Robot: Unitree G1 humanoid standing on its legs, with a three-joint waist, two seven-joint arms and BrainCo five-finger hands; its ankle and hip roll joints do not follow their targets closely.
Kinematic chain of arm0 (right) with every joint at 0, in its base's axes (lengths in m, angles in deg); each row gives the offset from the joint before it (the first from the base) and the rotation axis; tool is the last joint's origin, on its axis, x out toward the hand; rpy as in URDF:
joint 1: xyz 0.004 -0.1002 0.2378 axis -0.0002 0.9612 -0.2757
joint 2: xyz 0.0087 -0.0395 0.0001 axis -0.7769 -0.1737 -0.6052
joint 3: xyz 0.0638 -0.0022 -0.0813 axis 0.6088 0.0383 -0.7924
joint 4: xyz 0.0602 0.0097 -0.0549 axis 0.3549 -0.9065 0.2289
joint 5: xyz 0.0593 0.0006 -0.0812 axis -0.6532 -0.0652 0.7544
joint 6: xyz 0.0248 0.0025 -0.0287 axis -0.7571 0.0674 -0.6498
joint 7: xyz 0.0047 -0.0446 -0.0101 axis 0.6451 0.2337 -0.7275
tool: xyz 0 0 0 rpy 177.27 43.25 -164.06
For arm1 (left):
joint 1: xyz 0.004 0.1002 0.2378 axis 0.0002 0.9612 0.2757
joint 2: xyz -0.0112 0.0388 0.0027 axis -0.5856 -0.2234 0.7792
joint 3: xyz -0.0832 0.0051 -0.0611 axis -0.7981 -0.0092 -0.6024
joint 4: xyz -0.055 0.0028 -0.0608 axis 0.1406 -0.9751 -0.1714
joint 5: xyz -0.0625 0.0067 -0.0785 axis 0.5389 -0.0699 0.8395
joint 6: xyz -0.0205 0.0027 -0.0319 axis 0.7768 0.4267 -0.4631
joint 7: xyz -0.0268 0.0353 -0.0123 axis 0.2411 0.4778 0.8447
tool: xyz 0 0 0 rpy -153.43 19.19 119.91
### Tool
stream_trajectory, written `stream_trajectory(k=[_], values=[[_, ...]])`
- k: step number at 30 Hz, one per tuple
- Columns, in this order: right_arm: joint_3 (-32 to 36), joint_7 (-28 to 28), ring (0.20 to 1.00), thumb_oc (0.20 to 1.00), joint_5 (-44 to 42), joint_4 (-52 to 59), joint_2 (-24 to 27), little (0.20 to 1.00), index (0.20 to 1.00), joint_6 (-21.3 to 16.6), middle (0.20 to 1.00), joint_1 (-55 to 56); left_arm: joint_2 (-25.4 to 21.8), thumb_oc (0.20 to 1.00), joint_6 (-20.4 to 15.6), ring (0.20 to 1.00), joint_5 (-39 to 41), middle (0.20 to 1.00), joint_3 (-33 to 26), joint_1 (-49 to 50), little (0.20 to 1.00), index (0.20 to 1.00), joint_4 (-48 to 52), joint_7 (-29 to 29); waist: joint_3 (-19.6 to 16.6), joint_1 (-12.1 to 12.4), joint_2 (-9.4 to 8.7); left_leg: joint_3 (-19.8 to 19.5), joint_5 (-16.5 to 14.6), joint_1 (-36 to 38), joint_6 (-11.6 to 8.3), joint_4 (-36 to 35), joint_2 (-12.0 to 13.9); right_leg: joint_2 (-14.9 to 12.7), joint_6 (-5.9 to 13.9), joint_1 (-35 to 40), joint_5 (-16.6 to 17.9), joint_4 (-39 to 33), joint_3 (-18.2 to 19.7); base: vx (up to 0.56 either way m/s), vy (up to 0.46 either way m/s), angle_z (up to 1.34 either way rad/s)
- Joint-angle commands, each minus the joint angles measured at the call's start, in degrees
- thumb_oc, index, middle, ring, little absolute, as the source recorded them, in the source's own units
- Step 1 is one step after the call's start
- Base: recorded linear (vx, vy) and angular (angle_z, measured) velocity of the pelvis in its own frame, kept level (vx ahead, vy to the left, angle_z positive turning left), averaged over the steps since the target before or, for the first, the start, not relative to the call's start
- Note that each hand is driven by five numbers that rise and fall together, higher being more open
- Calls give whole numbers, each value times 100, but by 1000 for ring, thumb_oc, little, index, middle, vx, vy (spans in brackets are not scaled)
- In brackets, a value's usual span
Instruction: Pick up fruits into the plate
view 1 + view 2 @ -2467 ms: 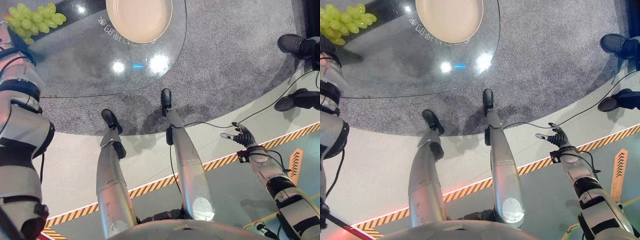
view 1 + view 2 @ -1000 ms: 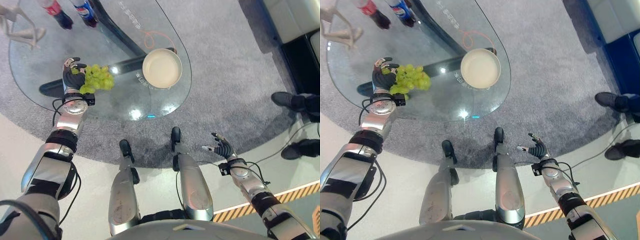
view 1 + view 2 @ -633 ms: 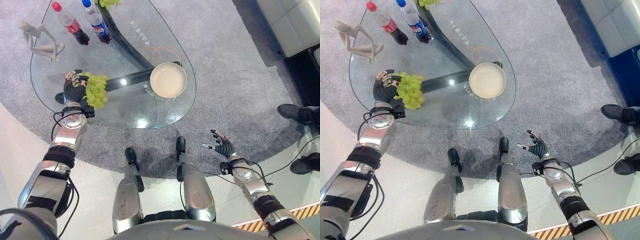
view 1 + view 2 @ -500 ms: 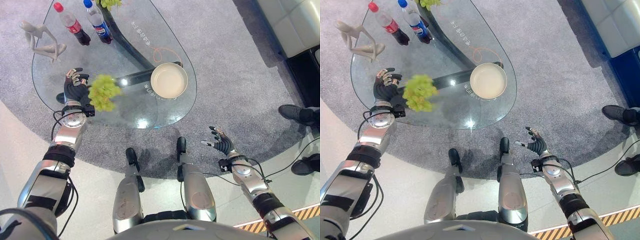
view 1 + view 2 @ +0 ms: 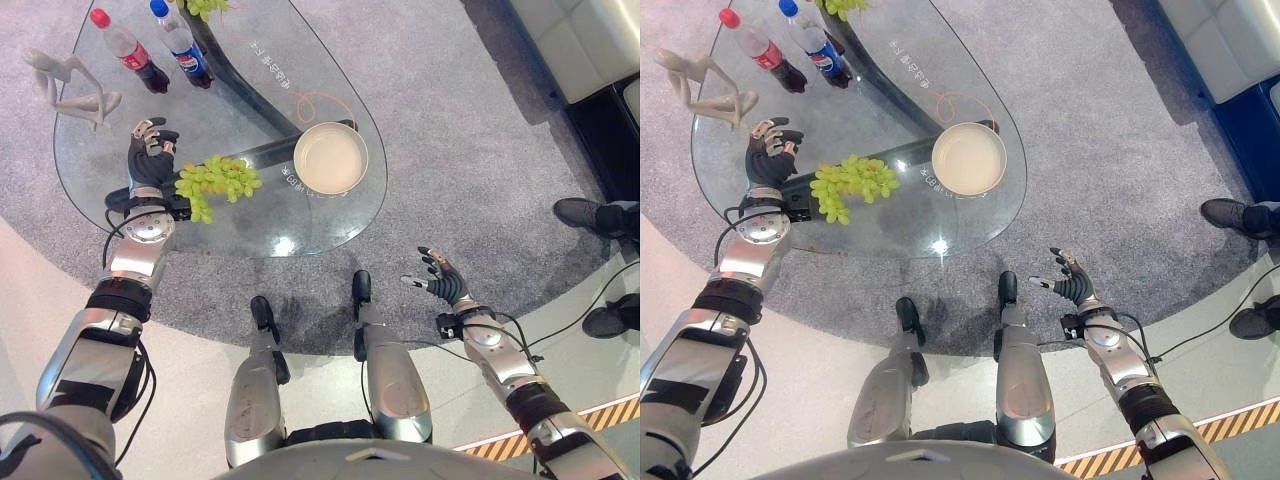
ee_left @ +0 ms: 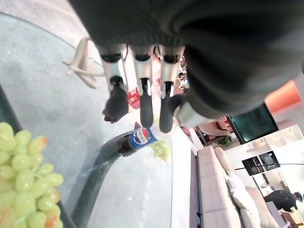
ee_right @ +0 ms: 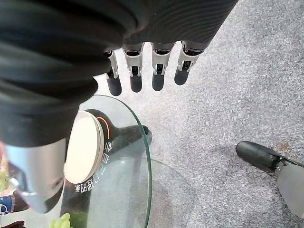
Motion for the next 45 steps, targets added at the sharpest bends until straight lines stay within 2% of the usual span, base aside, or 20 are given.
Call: stream_trajectory(k=[1, 5, 9, 10, 11, 12, 21, 28, 35, 39, 45], values=[[-73, -124, 1000, 1000, -129, 138, 249, 1000, 1000, -14, 1000, -44, -169, 1000, 81, 1000, -241, 1000, 0, -385, 1000, 1000, -391, -80, -266, -2, 17, 74, -872, -585, 52, 766, -265, -100, 95, -145, -899, 607, -244, -9, -2, -3], [-114, -228, 1000, 1000, -171, -172, 340, 1000, 1000, 198, 1000, -289, -257, 1000, 532, 1000, -768, 1000, 282, -681, 1000, 1000, -848, -39, -61, -21, -19, 78, -850, -821, 52, 910, -257, -63, 72, -383, -903, 755, -218, -38, -1, -5], [-156, -284, 1000, 1000, -226, -668, 444, 1000, 1000, 311, 1000, -509, -343, 1000, 1168, 1000, -1023, 1000, 620, -1010, 1000, 1000, -1533, 61, 30, -31, -47, 37, -812, -1231, 80, 1061, -302, -27, 35, -795, -918, 949, -216, -45, 7, -3], [-154, -283, 1000, 1000, -227, -687, 446, 1000, 1000, 299, 1000, -521, -345, 1000, 1192, 1000, -1025, 1000, 630, -1032, 1000, 1000, -1557, 66, 30, -30, -48, 34, -812, -1259, 81, 1073, -303, -27, 34, -823, -922, 965, -216, -48, -13, 0], [-187, -311, 1000, 1000, -262, -863, 455, 1000, 1000, 342, 1000, -588, -359, 1000, 1492, 1000, -1005, 1000, 751, -1184, 1000, 1000, -1808, 39, 30, -33, -66, 0, -778, -1454, 95, 1098, -334, 4, 26, -1031, -922, 1043, -205, -37, -15, -1], [-215, -331, 1000, 1000, -268, -966, 451, 1000, 1000, 353, 1000, -614, -355, 1000, 1608, 1000, -988, 1000, 801, -1282, 1000, 1000, -2001, -14, 30, -42, -80, -21, -754, -1580, 104, 1110, -351, 27, 16, -1164, -929, 1093, -195, 0, 0, 0], [-387, -496, 1000, 1000, -409, -1348, 283, 1000, 1000, 144, 1000, -598, -312, 1000, 2182, 1000, -1298, 1000, 862, -1697, 1000, 1000, -2902, -683, 30, -122, -263, -71, -662, -2374, 97, 1247, -341, 204, -50, -1984, -959, 1348, -195, -5, -34, 1], [-473, -529, 1000, 1000, -469, -1177, 417, 1000, 1000, 177, 1000, -559, -535, 1000, 2202, 1000, -1760, 1000, 1056, -2059, 1000, 1000, -3270, -1044, 30, -255, -329, -62, -663, -3060, 70, 1551, -323, 335, -122, -2668, -962, 1601, -86, 3, 2, 1], [-471, -529, 1000, 1000, -539, -1203, 503, 1000, 1000, 141, 1000, -551, -654, 1000, 2172, 1000, -1929, 1000, 1165, -2309, 1000, 1000, -3428, -1124, 30, -334, -324, -84, -723, -3556, 66, 1893, -269, 395, -175, -3175, -988, 1853, 39, 22, -4, -1], [-501, -533, 1000, 1000, -584, -1224, 529, 1000, 1000, 100, 1000, -610, -648, 1000, 2068, 1000, -1659, 1000, 1228, -2549, 1000, 1000, -3506, -1173, 30, -382, -318, -110, -765, -3781, 70, 2056, -246, 445, -207, -3417, -1009, 1970, 132, 22, -2, -2], [-549, -577, 1000, 1000, -543, -1216, 455, 1000, 1000, 180, 1000, -637, -536, 1000, 1729, 1000, -855, 1000, 1091, -2723, 1000, 1000, -3383, -1192, 30, -416, -322, -143, -808, -3869, 63, 2119, -228, 487, -220, -3512, -1048, 2020, 210, 27, -13, 0]])
